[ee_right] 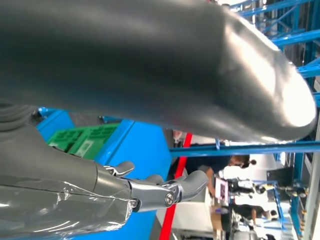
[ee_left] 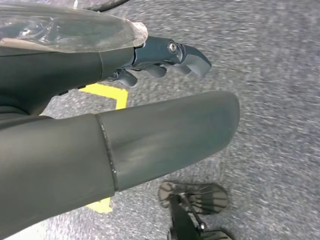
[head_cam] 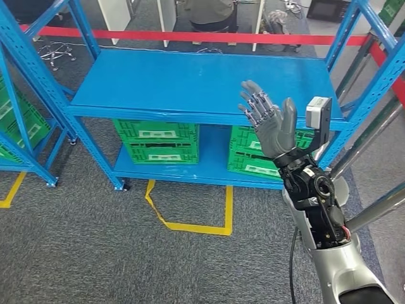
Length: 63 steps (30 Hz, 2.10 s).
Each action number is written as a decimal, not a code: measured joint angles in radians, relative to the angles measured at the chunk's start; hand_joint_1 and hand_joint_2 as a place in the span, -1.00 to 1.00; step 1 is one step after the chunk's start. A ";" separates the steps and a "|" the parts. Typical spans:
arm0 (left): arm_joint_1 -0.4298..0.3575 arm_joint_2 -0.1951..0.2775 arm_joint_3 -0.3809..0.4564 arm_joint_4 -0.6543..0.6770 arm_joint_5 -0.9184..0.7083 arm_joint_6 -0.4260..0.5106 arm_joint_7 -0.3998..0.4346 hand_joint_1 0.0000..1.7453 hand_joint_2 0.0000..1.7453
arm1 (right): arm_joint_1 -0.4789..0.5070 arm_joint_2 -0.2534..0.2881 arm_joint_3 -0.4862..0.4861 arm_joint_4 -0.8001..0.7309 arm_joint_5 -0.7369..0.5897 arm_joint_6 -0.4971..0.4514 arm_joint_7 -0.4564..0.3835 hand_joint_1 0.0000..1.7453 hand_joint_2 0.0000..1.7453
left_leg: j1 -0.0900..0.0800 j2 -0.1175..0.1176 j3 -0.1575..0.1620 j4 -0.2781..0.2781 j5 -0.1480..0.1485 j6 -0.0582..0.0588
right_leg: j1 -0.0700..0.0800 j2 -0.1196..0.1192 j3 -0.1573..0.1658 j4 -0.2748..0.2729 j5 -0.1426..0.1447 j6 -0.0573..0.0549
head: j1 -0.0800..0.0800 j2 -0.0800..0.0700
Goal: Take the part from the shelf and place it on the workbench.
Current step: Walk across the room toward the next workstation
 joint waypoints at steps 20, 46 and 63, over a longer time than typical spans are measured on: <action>-0.014 -0.007 0.000 0.000 -0.009 0.000 0.003 -1.00 -1.00 | 0.010 -0.005 -0.017 -0.015 0.002 -0.002 0.003 -1.00 -1.00 | 0.005 0.106 0.078 -0.066 -0.030 -0.017 | -0.020 -0.106 -0.006 -0.002 0.002 0.034 | 0.040 0.000; -0.019 -0.010 0.000 0.000 -0.011 -0.003 0.010 -1.00 -1.00 | 0.023 -0.006 -0.020 -0.024 0.008 -0.012 0.011 -1.00 -1.00 | 0.005 0.045 0.049 -0.062 0.000 0.012 | -0.018 -0.080 -0.007 0.040 -0.012 0.051 | 0.050 0.000; -0.020 -0.006 0.000 0.000 -0.005 -0.003 0.014 -1.00 -1.00 | 0.008 -0.005 -0.020 -0.005 0.024 0.007 -0.018 -1.00 -1.00 | 0.001 0.048 0.056 -0.080 0.006 -0.004 | -0.013 -0.076 0.010 -0.006 -0.013 0.031 | 0.008 0.000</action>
